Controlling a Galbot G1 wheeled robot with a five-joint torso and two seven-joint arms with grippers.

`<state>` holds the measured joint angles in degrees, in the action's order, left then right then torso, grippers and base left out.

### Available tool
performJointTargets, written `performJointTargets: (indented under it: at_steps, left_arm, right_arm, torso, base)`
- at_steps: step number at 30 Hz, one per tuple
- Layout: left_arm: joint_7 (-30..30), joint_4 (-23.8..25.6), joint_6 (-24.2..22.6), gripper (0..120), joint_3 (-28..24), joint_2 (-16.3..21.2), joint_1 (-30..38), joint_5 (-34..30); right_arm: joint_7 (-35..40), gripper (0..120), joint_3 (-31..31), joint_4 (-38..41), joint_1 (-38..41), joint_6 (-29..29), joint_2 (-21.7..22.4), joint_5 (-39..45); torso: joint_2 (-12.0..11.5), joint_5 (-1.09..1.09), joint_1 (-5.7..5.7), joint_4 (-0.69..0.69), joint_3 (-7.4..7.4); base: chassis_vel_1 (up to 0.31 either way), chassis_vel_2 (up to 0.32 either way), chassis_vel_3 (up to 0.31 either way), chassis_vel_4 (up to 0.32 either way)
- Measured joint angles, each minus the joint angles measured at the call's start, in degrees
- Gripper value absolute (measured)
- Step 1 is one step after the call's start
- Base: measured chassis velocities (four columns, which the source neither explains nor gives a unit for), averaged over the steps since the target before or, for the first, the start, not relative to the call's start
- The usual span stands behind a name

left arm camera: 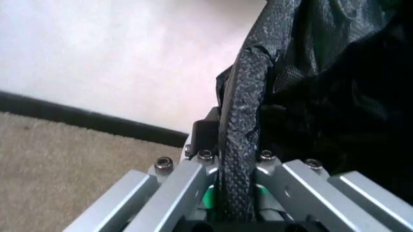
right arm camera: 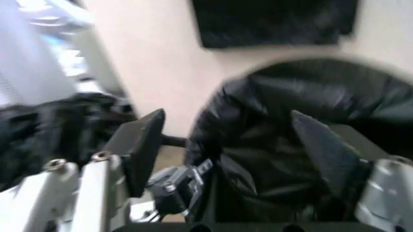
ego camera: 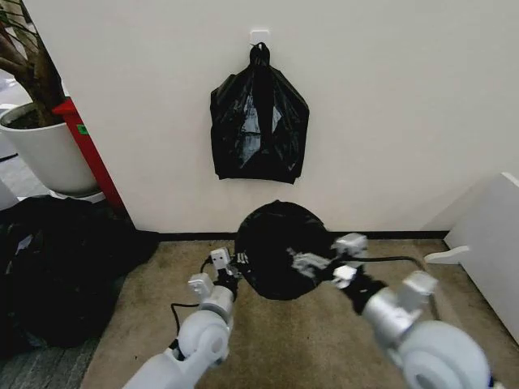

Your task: Place the garbage bag over the trash bin.

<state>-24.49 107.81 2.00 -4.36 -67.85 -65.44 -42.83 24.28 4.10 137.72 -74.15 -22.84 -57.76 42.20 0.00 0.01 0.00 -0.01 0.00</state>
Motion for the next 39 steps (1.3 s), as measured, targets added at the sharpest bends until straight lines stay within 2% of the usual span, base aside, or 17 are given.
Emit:
performJointTargets:
  at_steps: [2,3,6,7,9,11,18,25,39]
  left_arm:
    - [0.16,-0.42,0.30,1,-0.49,-1.06,-0.35,2.38]
    - [0.16,-0.42,0.30,1,-0.49,-1.06,-0.35,2.38]
    - [0.73,-0.47,0.68,1,-0.74,-1.85,-1.20,4.71]
    - [0.75,-0.47,0.70,1,-0.74,-1.87,-1.23,4.77]
    - [1.24,-0.28,1.07,1,-0.75,-2.10,-1.73,6.37]
    - [1.49,-0.22,1.30,1,-0.74,-2.22,-1.83,7.04]
    - [2.06,0.36,1.75,1,-0.68,-2.59,-2.08,8.08]
    - [2.80,0.57,1.93,1,-0.71,-2.83,-2.22,8.83]
    - [4.35,1.95,3.19,1,-0.58,-2.13,-2.90,10.57]
  right_arm:
    - [9.94,59,-6.41,-2.36,4.56,-0.07,-3.58,1.98]
    - [9.94,59,-6.41,-2.36,4.56,-0.07,-3.58,1.98]
    - [20.48,47,-9.92,-6.76,8.86,-0.07,-8.20,6.16]
    - [20.78,47,-9.95,-6.91,8.96,-0.06,-8.32,6.31]
    - [26.20,36,-10.24,-10.35,10.93,1.04,-10.50,9.09]
    - [27.75,32,-10.37,-11.59,11.56,2.01,-11.07,9.82]
    - [35.87,1,-10.84,-17.66,14.54,6.57,-14.35,13.34]
    - [38.35,0,-11.22,-22.74,17.01,6.76,-17.66,13.03]
    - [39.17,0,-8.72,-28.89,18.41,7.98,-19.43,12.72]
  torso:
    - [0.00,-0.01,0.00,0.02,0.00]
    - [0.00,-0.01,0.00,0.02,0.00]
    - [0.00,-0.02,0.00,0.02,0.00]
    - [0.00,-0.02,0.00,0.02,0.00]
    - [0.00,-0.01,0.00,0.01,0.00]
    - [0.00,-0.03,0.00,0.01,0.00]
    - [0.00,-0.01,0.00,0.00,0.00]
    - [0.00,-0.01,0.00,0.01,0.00]
    - [0.00,-0.01,0.00,0.01,0.00]
  base:
    - [0.000,0.000,0.000,0.000]
    - [0.000,0.000,0.000,0.000]
    - [0.000,0.000,0.000,0.000]
    - [0.000,0.000,0.000,0.000]
    - [0.000,0.000,0.000,0.000]
    - [0.000,0.000,0.000,0.000]
    - [0.000,0.000,0.000,0.000]
    - [0.000,0.000,0.000,0.000]
    - [0.000,0.000,0.000,0.000]
